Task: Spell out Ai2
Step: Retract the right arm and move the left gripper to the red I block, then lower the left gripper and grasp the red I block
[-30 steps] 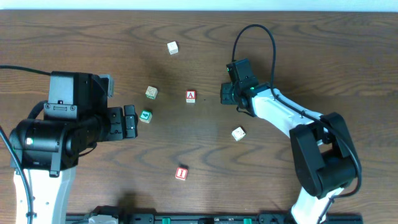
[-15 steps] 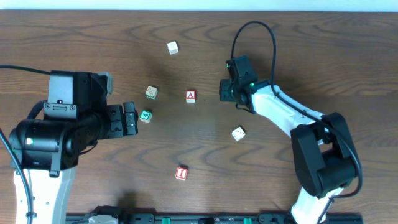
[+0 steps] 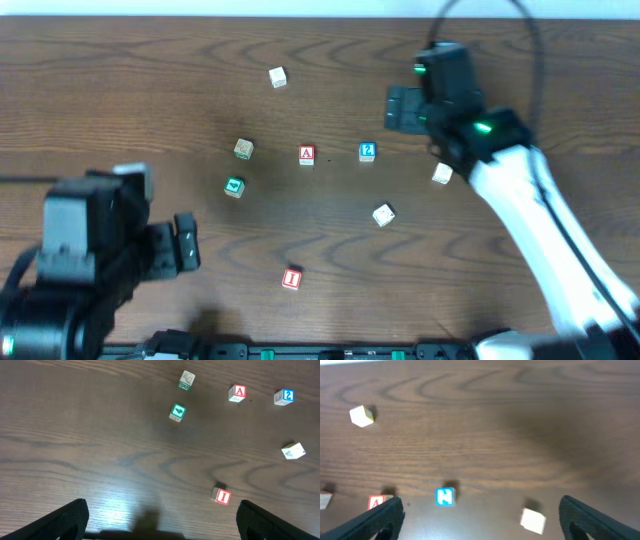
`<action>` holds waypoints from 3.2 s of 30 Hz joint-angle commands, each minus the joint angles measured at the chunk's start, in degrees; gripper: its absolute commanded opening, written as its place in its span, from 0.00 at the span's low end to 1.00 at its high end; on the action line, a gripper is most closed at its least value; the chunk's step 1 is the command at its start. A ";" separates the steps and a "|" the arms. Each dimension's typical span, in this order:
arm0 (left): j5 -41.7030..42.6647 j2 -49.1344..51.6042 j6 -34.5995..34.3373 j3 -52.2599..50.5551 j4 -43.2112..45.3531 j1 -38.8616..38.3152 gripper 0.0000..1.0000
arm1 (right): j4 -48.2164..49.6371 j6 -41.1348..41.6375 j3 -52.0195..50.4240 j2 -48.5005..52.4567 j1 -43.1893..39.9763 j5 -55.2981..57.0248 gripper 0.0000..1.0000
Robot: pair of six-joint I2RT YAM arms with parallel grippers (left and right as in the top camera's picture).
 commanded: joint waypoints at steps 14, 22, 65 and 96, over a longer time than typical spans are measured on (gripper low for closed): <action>20.20 0.76 12.68 -4.42 -0.79 -12.50 0.95 | -15.61 -1.09 1.18 -27.15 -0.83 1.25 0.99; 14.43 8.09 -0.50 -4.44 -8.37 -22.45 0.95 | -16.65 -2.01 1.18 -27.21 -0.83 1.27 0.99; 0.15 17.73 -21.44 -50.12 52.48 -40.94 0.95 | -21.51 -4.70 1.18 -27.56 -0.83 2.10 0.99; 1.79 23.47 -27.28 -50.03 52.61 -40.94 0.34 | -22.08 -5.40 1.18 -27.56 -0.83 3.58 0.99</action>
